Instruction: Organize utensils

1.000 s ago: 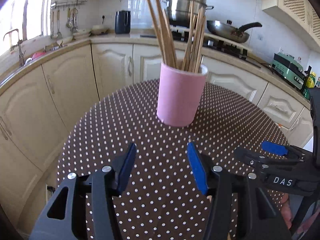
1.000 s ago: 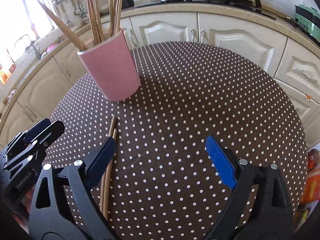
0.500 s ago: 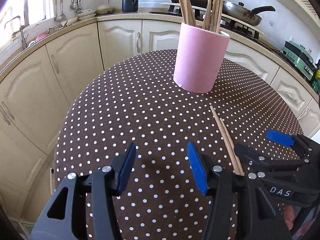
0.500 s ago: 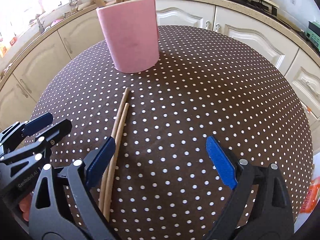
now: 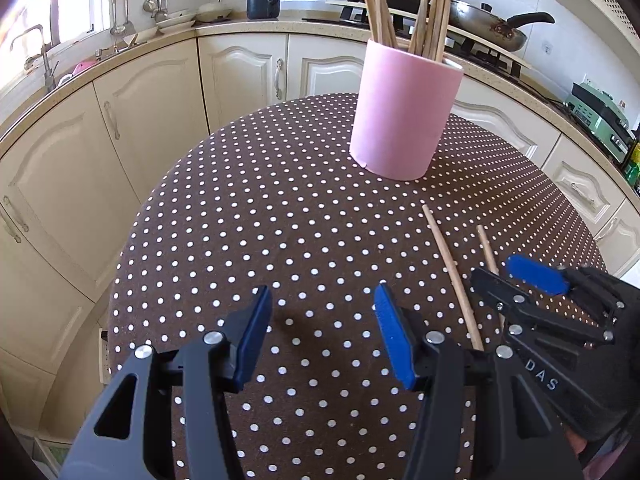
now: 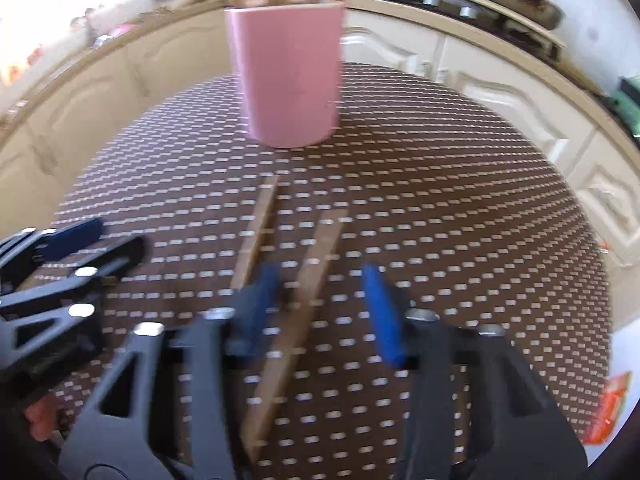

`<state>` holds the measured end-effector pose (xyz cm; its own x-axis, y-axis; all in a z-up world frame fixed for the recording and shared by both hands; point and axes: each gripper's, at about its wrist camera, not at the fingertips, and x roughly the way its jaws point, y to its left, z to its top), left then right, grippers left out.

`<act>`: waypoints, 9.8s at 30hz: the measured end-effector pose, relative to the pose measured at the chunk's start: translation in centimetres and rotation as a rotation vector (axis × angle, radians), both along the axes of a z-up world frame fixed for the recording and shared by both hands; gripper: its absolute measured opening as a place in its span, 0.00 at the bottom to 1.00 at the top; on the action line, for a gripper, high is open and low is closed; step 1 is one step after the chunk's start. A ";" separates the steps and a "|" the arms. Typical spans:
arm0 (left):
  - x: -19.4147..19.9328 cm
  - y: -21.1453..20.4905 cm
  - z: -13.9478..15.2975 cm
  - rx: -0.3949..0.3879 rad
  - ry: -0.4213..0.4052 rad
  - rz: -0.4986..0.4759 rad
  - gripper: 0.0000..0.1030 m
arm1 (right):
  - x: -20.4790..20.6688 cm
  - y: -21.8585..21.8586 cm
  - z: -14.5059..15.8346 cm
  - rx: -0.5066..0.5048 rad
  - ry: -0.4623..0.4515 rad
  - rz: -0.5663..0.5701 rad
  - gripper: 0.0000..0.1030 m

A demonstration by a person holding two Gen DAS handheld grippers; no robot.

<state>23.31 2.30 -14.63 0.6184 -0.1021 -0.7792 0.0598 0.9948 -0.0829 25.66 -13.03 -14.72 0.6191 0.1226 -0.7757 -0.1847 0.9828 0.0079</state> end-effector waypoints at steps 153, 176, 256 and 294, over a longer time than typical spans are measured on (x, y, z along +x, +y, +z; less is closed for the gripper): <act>5.1 0.4 12.0 -0.079 -0.394 0.043 0.06 | 15.9 -5.9 0.7 0.057 0.064 -0.021 0.19; 4.2 2.8 5.0 -0.158 -0.134 0.091 0.06 | 4.7 -6.6 0.9 0.042 0.089 0.006 0.07; 9.9 -4.6 7.5 -0.136 -0.113 0.023 0.06 | 8.1 -11.4 13.6 0.403 -0.412 -0.045 0.06; 13.5 -4.9 15.6 -0.151 -0.728 0.117 0.06 | 15.5 -7.4 14.8 0.533 -0.793 0.025 0.06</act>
<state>36.78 -2.62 1.00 0.9854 -0.0772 -0.1520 0.0460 0.9790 -0.1987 41.12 -20.44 0.08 0.9330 0.3586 0.0303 -0.3492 0.8819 0.3168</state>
